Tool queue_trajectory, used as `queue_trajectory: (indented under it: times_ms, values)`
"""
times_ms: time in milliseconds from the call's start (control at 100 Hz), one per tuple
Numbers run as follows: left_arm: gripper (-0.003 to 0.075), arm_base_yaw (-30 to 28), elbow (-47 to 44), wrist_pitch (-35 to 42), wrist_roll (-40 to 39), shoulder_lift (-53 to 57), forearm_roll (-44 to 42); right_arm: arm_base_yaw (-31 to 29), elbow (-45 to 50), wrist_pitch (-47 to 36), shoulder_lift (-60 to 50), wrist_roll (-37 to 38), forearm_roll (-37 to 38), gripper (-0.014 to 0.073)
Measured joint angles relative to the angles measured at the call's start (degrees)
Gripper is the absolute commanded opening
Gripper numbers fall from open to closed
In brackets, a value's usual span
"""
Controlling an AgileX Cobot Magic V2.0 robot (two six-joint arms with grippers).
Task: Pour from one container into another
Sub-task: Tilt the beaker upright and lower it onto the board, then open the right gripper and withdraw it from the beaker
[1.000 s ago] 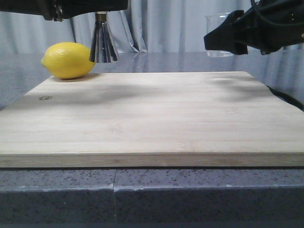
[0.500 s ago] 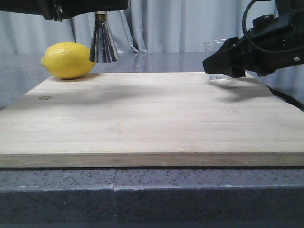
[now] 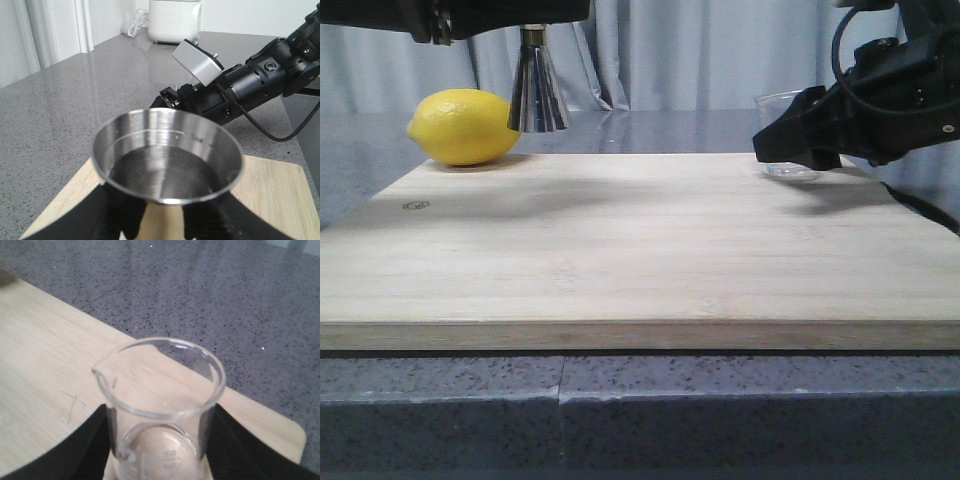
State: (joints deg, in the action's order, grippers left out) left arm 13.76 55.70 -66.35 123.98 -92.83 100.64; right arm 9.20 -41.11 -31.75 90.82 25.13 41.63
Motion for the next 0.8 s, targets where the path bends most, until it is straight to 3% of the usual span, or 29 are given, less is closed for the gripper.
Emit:
queue_trajectory:
  times_ms: [160, 300, 490, 800]
  values:
    - [0.0260, 0.00, 0.00, 0.00, 0.00, 0.00, 0.00, 0.00, 0.00, 0.66, -0.12, -0.04, 0.00, 0.0505]
    - [0.0260, 0.00, 0.00, 0.00, 0.00, 0.00, 0.00, 0.00, 0.00, 4.06, -3.10, 1.41, 0.11, 0.0507]
    - [0.0260, 0.00, 0.00, 0.00, 0.00, 0.00, 0.00, 0.70, 0.00, 15.81, -11.24, 7.92, 0.48, 0.0507]
    - [0.0260, 0.00, 0.00, 0.00, 0.00, 0.00, 0.00, 9.27, 0.00, 31.75, -24.05, 12.36, 0.35, 0.0502]
